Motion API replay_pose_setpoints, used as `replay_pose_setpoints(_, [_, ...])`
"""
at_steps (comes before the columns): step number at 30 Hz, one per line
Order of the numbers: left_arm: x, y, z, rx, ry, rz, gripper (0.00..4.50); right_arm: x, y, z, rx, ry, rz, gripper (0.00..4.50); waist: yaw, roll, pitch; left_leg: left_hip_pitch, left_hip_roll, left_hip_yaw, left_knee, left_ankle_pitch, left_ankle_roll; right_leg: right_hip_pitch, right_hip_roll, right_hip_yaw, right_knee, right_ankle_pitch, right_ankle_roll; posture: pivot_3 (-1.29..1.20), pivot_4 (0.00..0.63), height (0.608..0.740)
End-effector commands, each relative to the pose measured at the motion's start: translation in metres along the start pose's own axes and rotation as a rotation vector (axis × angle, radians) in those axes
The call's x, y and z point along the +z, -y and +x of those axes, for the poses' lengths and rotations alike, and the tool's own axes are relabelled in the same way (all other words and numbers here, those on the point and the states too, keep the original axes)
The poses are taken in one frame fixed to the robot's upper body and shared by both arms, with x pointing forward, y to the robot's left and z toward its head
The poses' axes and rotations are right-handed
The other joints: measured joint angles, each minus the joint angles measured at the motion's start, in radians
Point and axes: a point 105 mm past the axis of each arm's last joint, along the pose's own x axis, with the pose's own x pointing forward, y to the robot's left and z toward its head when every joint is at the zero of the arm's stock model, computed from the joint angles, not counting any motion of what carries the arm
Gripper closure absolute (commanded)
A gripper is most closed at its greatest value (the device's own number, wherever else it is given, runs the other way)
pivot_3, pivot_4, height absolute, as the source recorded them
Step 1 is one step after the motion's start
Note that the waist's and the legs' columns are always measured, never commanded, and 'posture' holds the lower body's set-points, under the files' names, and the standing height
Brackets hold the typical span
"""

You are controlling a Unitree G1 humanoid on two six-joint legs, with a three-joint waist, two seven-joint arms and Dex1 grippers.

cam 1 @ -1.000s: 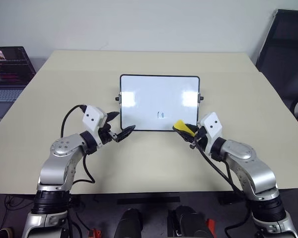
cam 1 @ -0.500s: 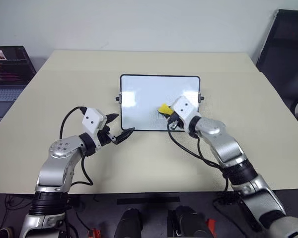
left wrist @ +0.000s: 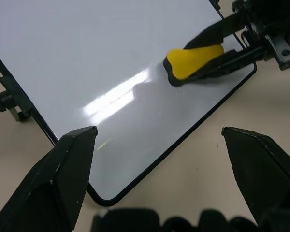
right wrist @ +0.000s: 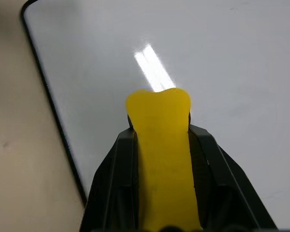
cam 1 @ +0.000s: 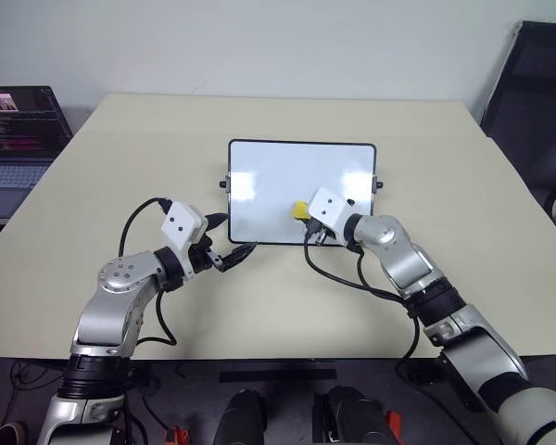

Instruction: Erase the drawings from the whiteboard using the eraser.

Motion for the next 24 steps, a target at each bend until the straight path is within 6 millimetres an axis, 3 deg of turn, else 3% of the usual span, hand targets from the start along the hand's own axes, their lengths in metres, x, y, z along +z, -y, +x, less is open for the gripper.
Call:
replay_pose_setpoints(1, [0.012, 0.003, 0.003, -0.024, 0.045, 0.038, 0.00, -0.018, 0.000, -0.005, 0.000, -0.075, -0.047, 3.46, -0.001, 0.000, 0.000, 0.000, 0.000, 0.000, 0.000, 0.000, 0.000, 0.000, 0.000, 0.000, 0.000, 0.000, 0.000, 0.00, 0.150, 0.740])
replay_pose_setpoints(7, [0.011, 0.008, 0.007, -0.043, 0.051, 0.030, 0.00, -0.014, 0.038, -0.011, -0.211, -0.070, -0.033, 3.47, 0.001, 0.000, 0.000, 0.000, 0.000, 0.000, 0.001, 0.000, 0.000, 0.000, 0.000, 0.000, 0.001, 0.000, 0.000, 0.00, 0.150, 0.740])
replay_pose_setpoints(10, [0.011, 0.009, 0.008, -0.048, 0.052, 0.027, 0.00, -0.019, 0.036, -0.013, -0.194, -0.086, -0.027, 3.47, 0.003, 0.000, 0.000, 0.000, 0.000, 0.000, 0.001, 0.001, 0.000, 0.000, 0.000, 0.000, 0.001, 0.000, 0.000, 0.00, 0.150, 0.740])
replay_pose_setpoints(18, [0.012, 0.012, 0.011, -0.054, 0.058, 0.021, 0.00, -0.035, -0.007, -0.017, 0.034, -0.140, -0.076, 3.47, 0.012, 0.000, 0.000, 0.000, 0.000, 0.000, 0.001, 0.000, 0.000, 0.001, 0.000, 0.000, 0.000, 0.000, 0.000, 0.00, 0.150, 0.740])
replay_pose_setpoints(21, [0.013, 0.013, 0.011, -0.056, 0.059, 0.021, 0.00, -0.036, -0.005, -0.017, 0.021, -0.149, -0.101, 3.47, 0.010, 0.000, 0.000, 0.001, 0.000, 0.000, 0.001, 0.000, 0.000, 0.001, 0.000, 0.000, 0.000, 0.000, 0.000, 0.00, 0.150, 0.740])
replay_pose_setpoints(24, [0.016, 0.013, 0.011, -0.059, 0.060, 0.021, 0.00, -0.023, 0.021, -0.013, -0.124, -0.093, -0.083, 3.47, 0.009, 0.000, 0.000, 0.002, 0.000, 0.000, 0.001, 0.001, 0.000, 0.002, 0.000, 0.000, 0.001, 0.000, 0.000, 0.00, 0.150, 0.740])
